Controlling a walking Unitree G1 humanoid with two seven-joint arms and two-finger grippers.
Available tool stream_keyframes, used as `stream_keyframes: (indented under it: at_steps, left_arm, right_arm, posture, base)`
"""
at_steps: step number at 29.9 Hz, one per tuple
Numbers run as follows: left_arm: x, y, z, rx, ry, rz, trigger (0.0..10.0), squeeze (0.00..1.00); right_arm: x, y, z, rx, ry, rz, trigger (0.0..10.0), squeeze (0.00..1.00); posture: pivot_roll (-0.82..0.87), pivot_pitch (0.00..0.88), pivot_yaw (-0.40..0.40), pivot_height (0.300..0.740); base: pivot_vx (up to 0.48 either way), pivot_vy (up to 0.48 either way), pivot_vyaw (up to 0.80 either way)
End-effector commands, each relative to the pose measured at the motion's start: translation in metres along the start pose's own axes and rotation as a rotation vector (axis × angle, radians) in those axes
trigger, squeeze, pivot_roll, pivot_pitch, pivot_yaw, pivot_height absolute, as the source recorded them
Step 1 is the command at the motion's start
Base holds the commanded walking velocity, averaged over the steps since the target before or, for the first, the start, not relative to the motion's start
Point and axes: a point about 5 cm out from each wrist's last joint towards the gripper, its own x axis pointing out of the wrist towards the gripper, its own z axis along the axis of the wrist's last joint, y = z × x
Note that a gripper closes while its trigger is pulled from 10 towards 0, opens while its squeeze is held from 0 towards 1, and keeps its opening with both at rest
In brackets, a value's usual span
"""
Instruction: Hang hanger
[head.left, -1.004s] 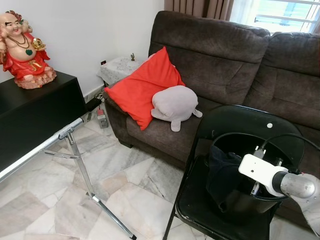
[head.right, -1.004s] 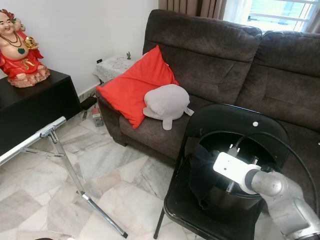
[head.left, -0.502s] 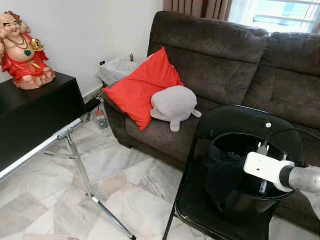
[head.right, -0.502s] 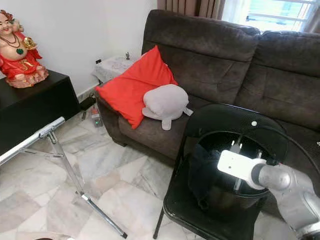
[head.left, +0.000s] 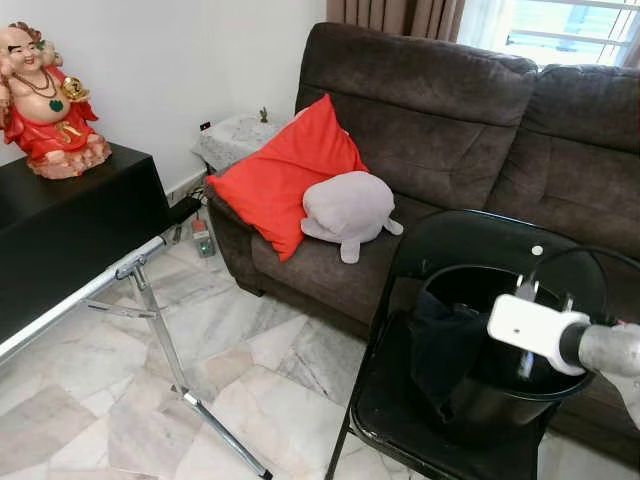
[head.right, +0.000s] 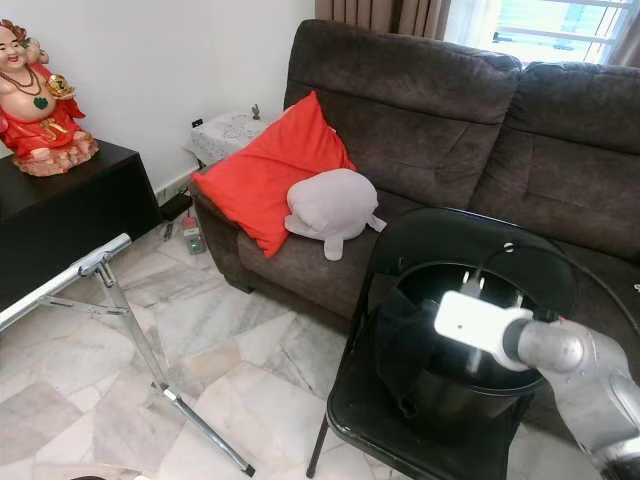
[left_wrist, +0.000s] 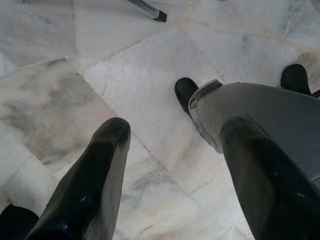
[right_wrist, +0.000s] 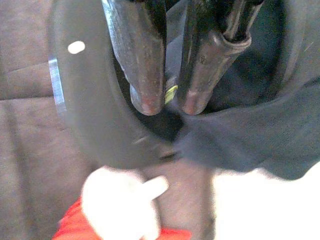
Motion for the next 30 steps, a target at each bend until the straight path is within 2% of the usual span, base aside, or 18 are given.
stream_keyframes:
  at_steps: [1, 12, 17, 18, 20, 22, 24, 30]
  left_arm:
    - [-0.001, 0.001, -0.004, 0.003, 0.015, 0.000, 10.0, 0.00]
    - [-0.001, 0.001, -0.004, 0.002, 0.015, 0.002, 10.0, 0.00]
    - [-0.001, 0.001, -0.004, 0.001, 0.015, 0.002, 10.0, 0.00]
    - [-0.001, 0.001, -0.004, 0.000, 0.015, 0.002, 10.0, 0.00]
    - [-0.001, 0.001, -0.004, 0.000, 0.015, 0.002, 10.0, 0.00]
    - [-0.001, 0.001, -0.004, 0.000, 0.015, 0.002, 10.0, 0.00]
    - [-0.001, 0.001, -0.004, 0.003, 0.016, 0.001, 10.0, 0.00]
    - [-0.001, 0.002, -0.003, 0.007, 0.016, -0.001, 10.0, 0.00]
  right_arm:
    - [-0.003, -0.009, 0.003, 0.022, -0.026, -0.051, 10.0, 0.00]
    - [0.002, -0.002, 0.003, 0.035, -0.030, -0.039, 10.0, 0.00]
    - [0.002, 0.017, -0.004, 0.012, 0.016, 0.023, 10.0, 0.00]
    - [0.003, 0.025, -0.008, 0.011, 0.040, 0.012, 10.0, 0.00]
    - [0.003, 0.028, -0.010, 0.018, 0.047, -0.003, 10.0, 0.00]
    - [0.003, 0.032, -0.008, 0.030, 0.048, -0.096, 10.0, 0.00]
    - [-0.002, 0.040, 0.004, -0.012, -0.018, -0.225, 10.0, 0.00]
    - [-0.013, 0.060, 0.022, -0.114, -0.057, -0.306, 10.0, 0.00]
  posture:
    - [-0.09, 0.013, 0.036, 0.740]
    - [-0.08, 0.015, 0.035, 0.740]
    - [-0.08, 0.015, 0.032, 0.740]
    - [-0.08, 0.015, 0.031, 0.740]
    - [-0.09, 0.015, 0.030, 0.740]
    - [-0.08, 0.016, 0.030, 0.740]
    - [-0.09, 0.016, 0.031, 0.740]
    - [-0.10, 0.015, 0.027, 0.740]
  base:
    - [0.000, 0.000, 0.00]
    - [0.000, 0.000, 0.00]
    - [0.000, 0.000, 0.00]
    - [0.000, 0.000, 0.00]
    - [0.000, 0.000, 0.00]
    - [0.000, 0.000, 0.00]
    - [0.000, 0.000, 0.00]
    - [0.000, 0.000, 0.00]
